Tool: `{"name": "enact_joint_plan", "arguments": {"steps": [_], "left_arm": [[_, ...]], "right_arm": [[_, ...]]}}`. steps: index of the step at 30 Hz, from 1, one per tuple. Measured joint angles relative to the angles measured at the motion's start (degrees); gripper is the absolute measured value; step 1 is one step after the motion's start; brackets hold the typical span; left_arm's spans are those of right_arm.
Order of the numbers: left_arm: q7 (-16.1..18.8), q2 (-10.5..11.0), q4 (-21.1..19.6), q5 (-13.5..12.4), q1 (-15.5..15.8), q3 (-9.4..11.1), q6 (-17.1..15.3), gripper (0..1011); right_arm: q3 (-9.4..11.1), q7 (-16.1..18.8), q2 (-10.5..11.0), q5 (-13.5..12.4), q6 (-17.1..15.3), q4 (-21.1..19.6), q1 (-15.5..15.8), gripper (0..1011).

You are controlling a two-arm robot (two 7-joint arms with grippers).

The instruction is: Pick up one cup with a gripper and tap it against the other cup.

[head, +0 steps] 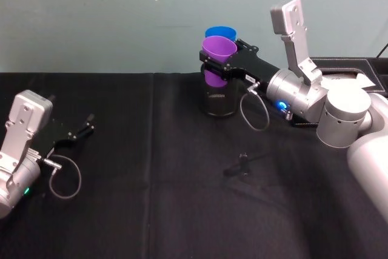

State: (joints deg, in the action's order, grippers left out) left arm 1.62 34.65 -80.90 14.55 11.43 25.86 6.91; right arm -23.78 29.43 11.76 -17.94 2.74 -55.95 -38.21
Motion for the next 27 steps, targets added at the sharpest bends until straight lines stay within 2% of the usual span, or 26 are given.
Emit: {"name": "enact_joint_plan", "arguments": {"steps": [27], "left_arm": [[0.0, 0.0, 0.0, 0.0, 0.0, 0.0, 0.0, 1000]], "right_arm": [[0.0, -0.08, 0.0, 0.0, 0.01, -0.04, 0.02, 732]]}}
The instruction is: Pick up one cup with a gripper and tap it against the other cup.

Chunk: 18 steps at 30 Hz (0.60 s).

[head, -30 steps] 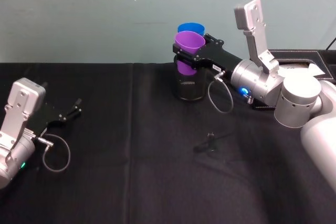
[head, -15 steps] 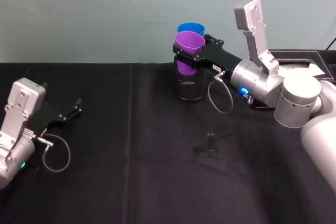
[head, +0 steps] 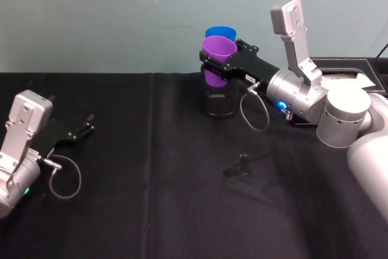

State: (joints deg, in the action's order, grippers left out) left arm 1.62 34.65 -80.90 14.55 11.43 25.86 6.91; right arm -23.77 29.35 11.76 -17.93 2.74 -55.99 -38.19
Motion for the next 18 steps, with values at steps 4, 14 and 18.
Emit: {"name": "enact_joint_plan", "arguments": {"steps": [4, 14, 18], "left_arm": [[0.0, 0.0, 0.0, 0.0, 0.0, 0.0, 0.0, 1000], [0.0, 0.0, 0.0, 0.0, 0.0, 0.0, 0.0, 1000], [0.0, 0.0, 0.0, 0.0, 0.0, 0.0, 0.0, 1000]], "right_arm": [[0.0, 0.0, 0.0, 0.0, 0.0, 0.0, 0.0, 732], [0.0, 0.0, 0.0, 0.0, 0.0, 0.01, 0.0, 732], [0.0, 0.0, 0.0, 0.0, 0.0, 0.01, 0.0, 732]]}}
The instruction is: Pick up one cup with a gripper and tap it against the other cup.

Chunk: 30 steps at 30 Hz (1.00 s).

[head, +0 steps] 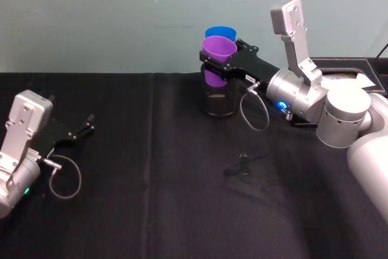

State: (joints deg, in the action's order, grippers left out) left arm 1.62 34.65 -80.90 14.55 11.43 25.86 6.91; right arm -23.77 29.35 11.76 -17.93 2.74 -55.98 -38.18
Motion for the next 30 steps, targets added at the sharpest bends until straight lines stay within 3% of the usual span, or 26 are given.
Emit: {"name": "enact_joint_plan", "arguments": {"steps": [27, 30], "left_arm": [[0.0, 0.0, 0.0, 0.0, 0.0, 0.0, 0.0, 1000], [0.0, 0.0, 0.0, 0.0, 0.0, 0.0, 0.0, 1000]], "right_arm": [[-0.01, 0.0, 0.02, 0.0, -0.01, -0.03, 0.0, 732], [-0.08, -0.03, 0.56, 0.01, -0.63, -2.15, 0.96, 733]]}}
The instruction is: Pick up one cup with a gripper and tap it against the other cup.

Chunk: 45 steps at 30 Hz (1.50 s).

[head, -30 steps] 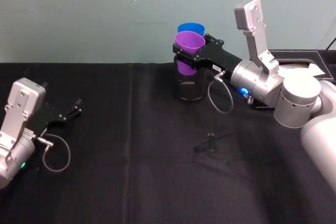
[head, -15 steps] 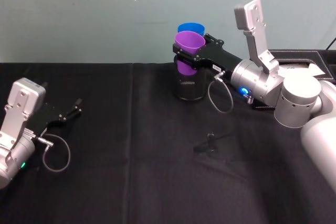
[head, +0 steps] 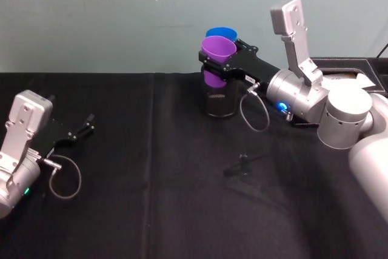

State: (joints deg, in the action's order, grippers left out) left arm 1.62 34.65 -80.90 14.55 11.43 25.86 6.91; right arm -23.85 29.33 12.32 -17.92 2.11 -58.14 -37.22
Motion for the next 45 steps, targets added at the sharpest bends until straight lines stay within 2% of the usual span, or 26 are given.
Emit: {"name": "enact_joint_plan", "arguments": {"steps": [10, 16, 23, 27, 30, 39, 41, 45], "left_arm": [[0.0, 0.0, 0.0, 0.0, 0.0, 0.0, 0.0, 1000], [0.0, 0.0, 0.0, 0.0, 0.0, 0.0, 0.0, 1000], [0.0, 0.0, 0.0, 0.0, 0.0, 0.0, 0.0, 1000], [0.0, 0.0, 0.0, 0.0, 0.0, 0.0, 0.0, 1000], [0.0, 0.0, 0.0, 0.0, 0.0, 0.0, 0.0, 1000], [0.0, 0.0, 0.0, 0.0, 0.0, 0.0, 0.0, 1000], [0.0, 0.0, 0.0, 0.0, 0.0, 0.0, 0.0, 1000], [0.0, 0.0, 0.0, 0.0, 0.0, 0.0, 0.0, 1000]], "right_arm": [[-0.1, -0.21, 2.58, -0.99, -2.04, -8.63, 4.64, 733], [0.05, -0.52, 5.08, -2.22, -2.79, -15.01, 9.31, 732], [0.25, -0.96, 7.09, -3.1, -2.74, -19.27, 13.08, 732], [0.01, -1.13, 8.08, -3.0, -1.49, -20.75, 15.06, 732], [-0.39, -1.25, 8.63, -2.1, 1.0, -21.34, 16.76, 732], [-0.53, -1.84, 8.87, -0.12, 6.19, -21.34, 20.37, 732], [-0.52, -3.05, 8.82, 1.83, 8.67, -21.23, 21.6, 732], [-0.4, -3.88, 8.5, 3.27, 10.36, -20.57, 22.75, 732]]}}
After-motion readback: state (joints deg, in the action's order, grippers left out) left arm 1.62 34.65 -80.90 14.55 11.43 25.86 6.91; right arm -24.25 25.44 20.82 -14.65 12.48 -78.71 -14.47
